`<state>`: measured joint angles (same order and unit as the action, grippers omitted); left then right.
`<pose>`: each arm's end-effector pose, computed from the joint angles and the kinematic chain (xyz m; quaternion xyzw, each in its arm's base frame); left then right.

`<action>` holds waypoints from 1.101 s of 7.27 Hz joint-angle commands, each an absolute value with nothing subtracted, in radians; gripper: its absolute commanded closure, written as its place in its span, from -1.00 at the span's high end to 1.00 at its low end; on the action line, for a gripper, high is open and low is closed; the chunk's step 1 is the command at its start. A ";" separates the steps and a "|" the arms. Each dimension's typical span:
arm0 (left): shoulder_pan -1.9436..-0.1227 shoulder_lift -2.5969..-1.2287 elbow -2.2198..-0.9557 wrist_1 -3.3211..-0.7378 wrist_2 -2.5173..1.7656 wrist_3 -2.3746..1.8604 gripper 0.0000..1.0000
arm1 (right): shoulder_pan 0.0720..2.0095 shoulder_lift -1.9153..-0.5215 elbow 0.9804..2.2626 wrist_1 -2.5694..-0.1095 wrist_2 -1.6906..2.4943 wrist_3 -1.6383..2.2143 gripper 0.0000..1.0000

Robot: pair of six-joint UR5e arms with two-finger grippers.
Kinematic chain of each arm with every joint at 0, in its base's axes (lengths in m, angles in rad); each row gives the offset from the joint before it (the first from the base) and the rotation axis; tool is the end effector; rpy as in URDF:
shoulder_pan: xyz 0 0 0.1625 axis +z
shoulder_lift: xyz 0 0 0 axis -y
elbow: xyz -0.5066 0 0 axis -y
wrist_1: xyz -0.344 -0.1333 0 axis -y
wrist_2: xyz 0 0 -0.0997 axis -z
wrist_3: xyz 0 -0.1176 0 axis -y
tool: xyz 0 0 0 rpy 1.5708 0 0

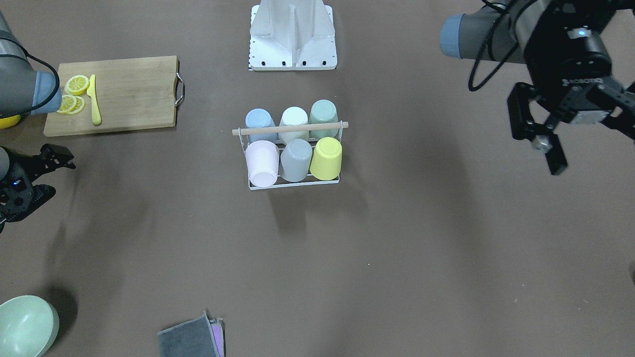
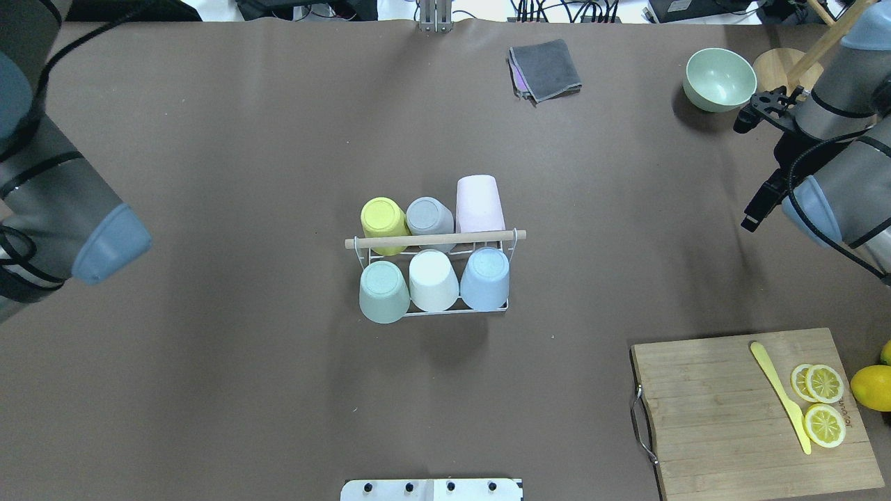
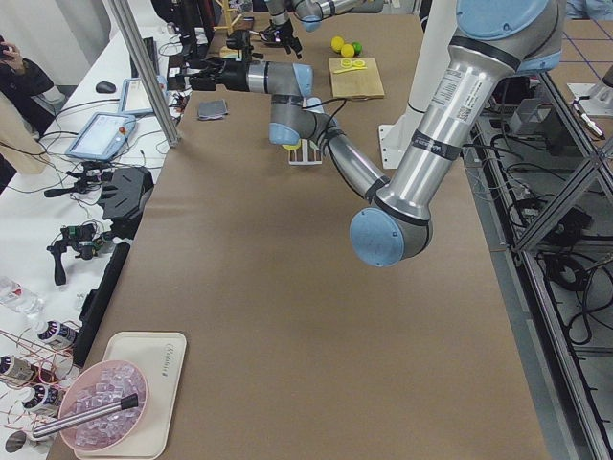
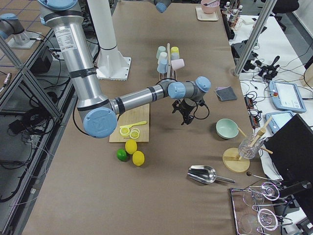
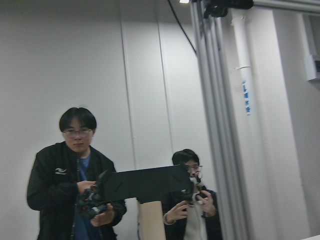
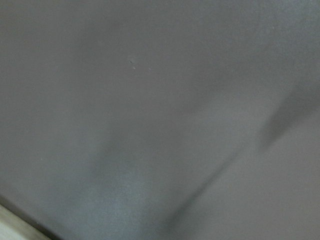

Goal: Place cup on cup holder

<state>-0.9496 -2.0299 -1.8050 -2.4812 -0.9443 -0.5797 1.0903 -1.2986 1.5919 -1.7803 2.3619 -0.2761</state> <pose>0.1737 -0.5902 0.2940 0.6852 0.2095 -0.2077 0.6660 -0.2202 -0.5300 0.6250 -0.0008 -0.3869 -0.3555 0.8508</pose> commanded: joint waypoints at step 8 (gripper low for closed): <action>-1.411 -2.029 -1.776 -1.476 -1.823 -0.606 0.93 | 1.420 -1.534 1.681 -1.762 2.361 0.117 0.98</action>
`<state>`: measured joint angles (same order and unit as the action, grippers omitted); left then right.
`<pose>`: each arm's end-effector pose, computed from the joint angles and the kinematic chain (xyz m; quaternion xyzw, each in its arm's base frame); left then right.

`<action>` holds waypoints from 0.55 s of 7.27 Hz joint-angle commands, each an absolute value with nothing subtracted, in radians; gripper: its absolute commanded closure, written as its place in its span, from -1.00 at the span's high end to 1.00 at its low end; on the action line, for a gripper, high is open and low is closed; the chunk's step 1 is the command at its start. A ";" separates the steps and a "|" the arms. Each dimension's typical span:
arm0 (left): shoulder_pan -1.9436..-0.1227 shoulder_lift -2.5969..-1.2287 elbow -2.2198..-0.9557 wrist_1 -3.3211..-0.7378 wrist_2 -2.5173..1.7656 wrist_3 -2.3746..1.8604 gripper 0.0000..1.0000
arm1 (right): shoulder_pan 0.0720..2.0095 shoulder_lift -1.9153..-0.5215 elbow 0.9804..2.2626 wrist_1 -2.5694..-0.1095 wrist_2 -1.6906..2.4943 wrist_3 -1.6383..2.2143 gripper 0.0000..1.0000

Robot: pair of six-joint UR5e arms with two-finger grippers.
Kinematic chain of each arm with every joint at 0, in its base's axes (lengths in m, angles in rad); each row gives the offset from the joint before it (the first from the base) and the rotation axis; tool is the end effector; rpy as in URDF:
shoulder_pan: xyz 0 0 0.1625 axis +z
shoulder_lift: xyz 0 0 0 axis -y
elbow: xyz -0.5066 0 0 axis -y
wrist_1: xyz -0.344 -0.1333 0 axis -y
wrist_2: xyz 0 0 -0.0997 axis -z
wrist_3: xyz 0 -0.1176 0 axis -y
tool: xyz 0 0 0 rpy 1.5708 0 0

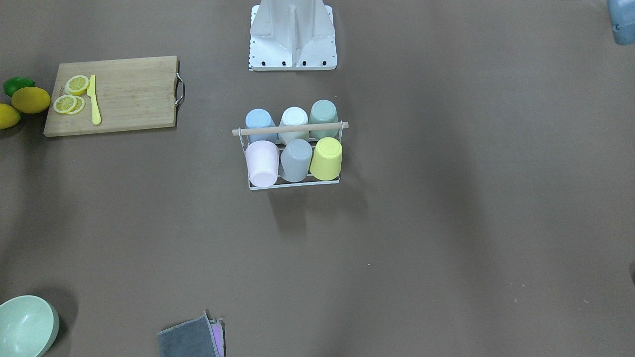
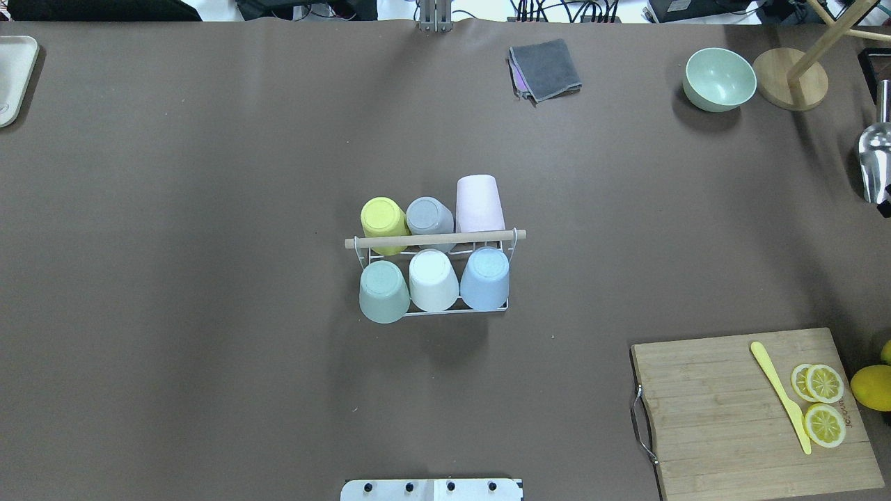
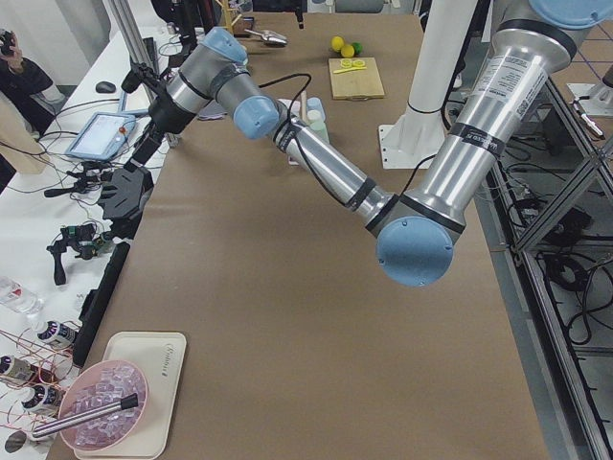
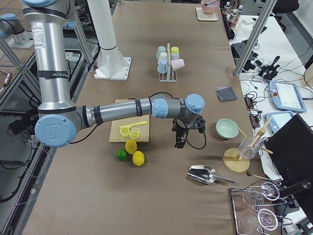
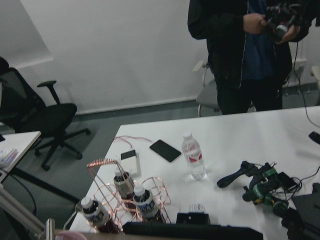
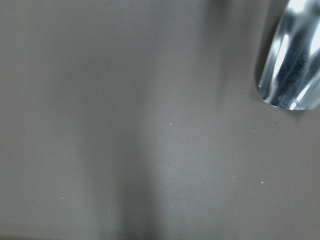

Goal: Place cup on cup holder

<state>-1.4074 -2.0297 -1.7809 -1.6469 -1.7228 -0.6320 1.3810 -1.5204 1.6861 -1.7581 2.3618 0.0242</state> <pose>-0.0088 -0.6565 0.4212 0.3072 0.2058 -0.1887 0.9098 -0.0385 -0.4638 0.6965 -0.0511 -0.3820 -0.0722 0.9199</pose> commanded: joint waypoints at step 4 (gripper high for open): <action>-1.454 -2.023 -1.781 -0.934 -2.038 -0.361 0.93 | 1.463 -1.554 1.684 -1.756 2.359 0.196 0.99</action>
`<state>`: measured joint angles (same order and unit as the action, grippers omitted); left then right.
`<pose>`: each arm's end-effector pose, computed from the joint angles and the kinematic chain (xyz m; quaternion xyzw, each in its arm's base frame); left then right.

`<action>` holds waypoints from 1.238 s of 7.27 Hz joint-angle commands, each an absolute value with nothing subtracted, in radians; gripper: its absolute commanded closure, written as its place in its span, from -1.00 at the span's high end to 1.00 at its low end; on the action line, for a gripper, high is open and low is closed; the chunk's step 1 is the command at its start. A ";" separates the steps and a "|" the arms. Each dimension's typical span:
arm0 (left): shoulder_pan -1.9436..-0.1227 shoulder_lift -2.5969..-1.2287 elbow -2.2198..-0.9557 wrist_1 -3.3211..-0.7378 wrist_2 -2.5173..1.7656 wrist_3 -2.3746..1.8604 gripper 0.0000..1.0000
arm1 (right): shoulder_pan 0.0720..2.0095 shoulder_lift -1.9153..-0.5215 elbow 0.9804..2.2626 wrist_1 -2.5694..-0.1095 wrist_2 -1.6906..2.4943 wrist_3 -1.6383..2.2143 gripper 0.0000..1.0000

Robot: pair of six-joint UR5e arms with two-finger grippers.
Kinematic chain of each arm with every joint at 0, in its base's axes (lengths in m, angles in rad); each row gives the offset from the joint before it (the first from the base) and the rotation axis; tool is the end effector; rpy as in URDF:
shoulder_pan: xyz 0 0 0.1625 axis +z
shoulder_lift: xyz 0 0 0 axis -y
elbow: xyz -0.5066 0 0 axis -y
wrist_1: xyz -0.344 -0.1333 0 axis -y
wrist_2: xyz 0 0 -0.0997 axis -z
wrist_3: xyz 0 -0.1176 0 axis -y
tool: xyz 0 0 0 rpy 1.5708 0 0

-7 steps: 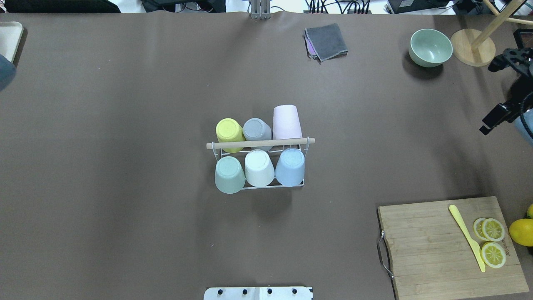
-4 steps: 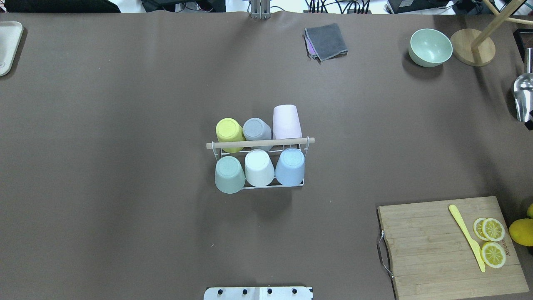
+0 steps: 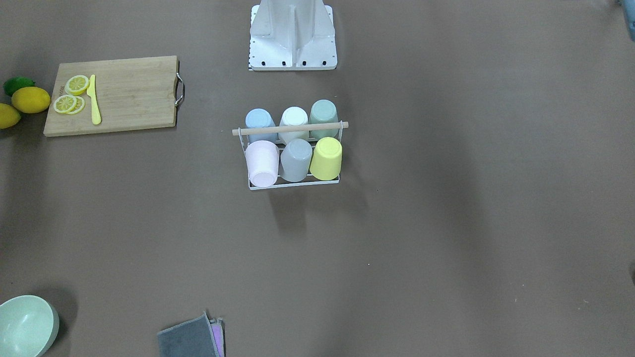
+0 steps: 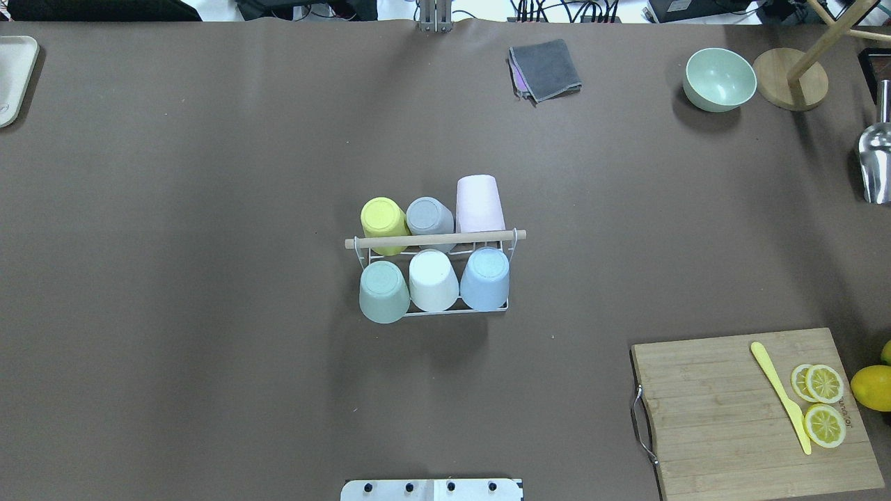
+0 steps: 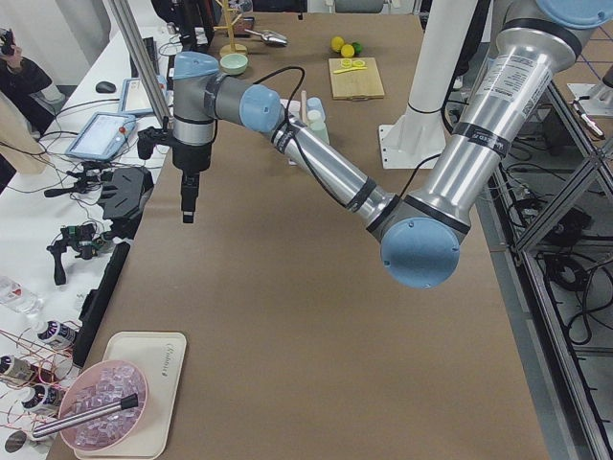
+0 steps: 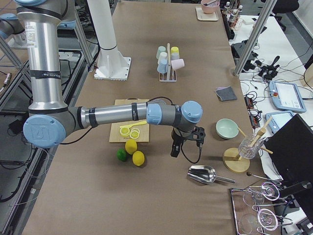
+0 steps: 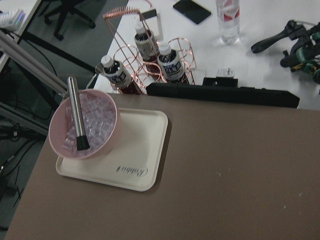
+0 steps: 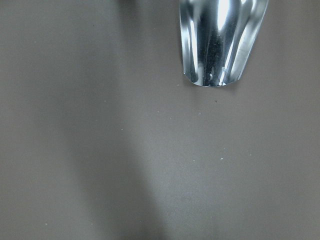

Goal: Place cup on cup holder

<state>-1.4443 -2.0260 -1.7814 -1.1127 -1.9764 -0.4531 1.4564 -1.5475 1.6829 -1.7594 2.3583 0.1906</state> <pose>-0.0089 -0.6192 0.4902 0.0401 0.2210 -0.1378 0.9647 -0.0015 -0.4506 0.7107 -0.0825 -0.3753 0.0454 0.9221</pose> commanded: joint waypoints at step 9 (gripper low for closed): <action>-1.594 -1.792 -1.626 -1.066 -2.098 0.163 0.92 | 1.465 -1.552 1.686 -1.753 2.345 0.196 0.99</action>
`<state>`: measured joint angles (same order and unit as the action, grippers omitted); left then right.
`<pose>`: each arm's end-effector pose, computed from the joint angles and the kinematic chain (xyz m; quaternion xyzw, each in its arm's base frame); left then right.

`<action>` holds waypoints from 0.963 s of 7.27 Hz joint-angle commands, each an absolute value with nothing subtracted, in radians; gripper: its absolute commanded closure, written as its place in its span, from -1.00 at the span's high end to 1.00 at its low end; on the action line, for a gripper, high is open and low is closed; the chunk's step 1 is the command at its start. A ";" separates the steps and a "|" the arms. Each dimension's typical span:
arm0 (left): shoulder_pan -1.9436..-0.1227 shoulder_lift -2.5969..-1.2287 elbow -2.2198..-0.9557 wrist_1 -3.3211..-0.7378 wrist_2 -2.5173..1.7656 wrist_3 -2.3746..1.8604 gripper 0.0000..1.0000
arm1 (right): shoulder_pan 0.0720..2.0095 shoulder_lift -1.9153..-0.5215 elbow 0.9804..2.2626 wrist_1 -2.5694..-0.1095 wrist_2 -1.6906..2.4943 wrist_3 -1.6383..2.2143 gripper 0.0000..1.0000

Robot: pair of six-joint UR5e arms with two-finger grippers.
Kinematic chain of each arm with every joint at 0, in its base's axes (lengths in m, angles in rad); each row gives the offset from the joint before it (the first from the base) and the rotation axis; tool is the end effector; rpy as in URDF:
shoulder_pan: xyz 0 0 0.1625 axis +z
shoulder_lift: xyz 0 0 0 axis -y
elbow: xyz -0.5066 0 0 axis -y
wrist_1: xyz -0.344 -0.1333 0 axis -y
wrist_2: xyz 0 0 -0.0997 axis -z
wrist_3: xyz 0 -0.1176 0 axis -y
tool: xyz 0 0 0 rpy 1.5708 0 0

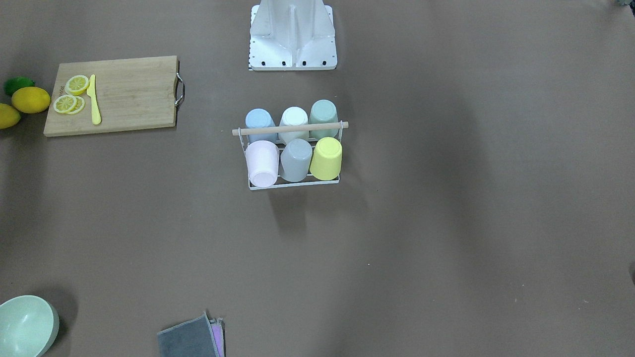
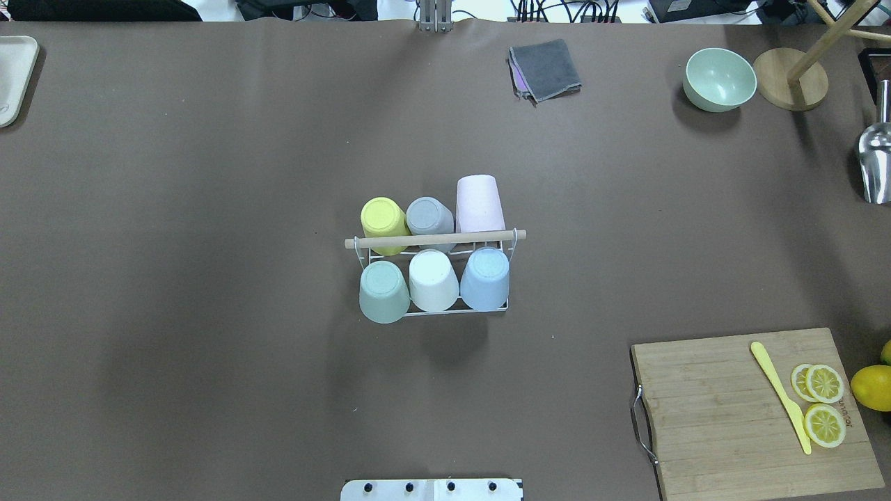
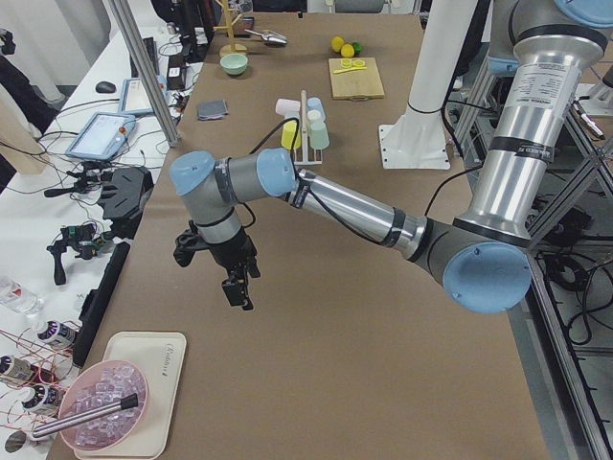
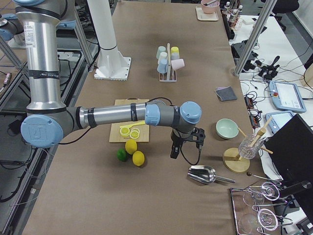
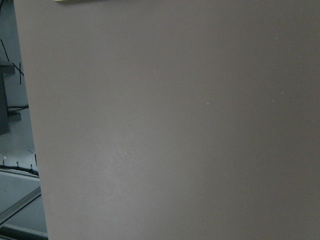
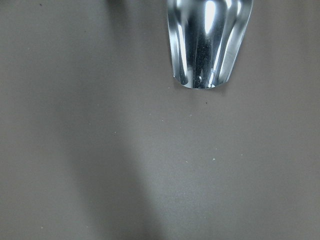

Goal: Place cup on cup holder

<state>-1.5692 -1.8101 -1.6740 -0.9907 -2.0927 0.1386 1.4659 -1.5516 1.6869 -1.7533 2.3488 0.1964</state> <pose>-0.0738 -0.5171 0.6617 -0.0967 0.2634 0.0367 0.9591 0.0038 -0.4491 0.7110 -0.0785 -0.3716 0.0512 0.9237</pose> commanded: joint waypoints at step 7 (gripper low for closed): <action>-1.664 -1.648 -1.568 -1.296 -2.204 0.250 0.93 | 1.476 -1.551 1.686 -1.753 2.347 0.192 0.99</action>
<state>-1.6640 -1.6761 -1.5797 -1.2862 -2.1960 0.2502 1.4746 -1.5515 1.6858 -1.7533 2.3457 0.1931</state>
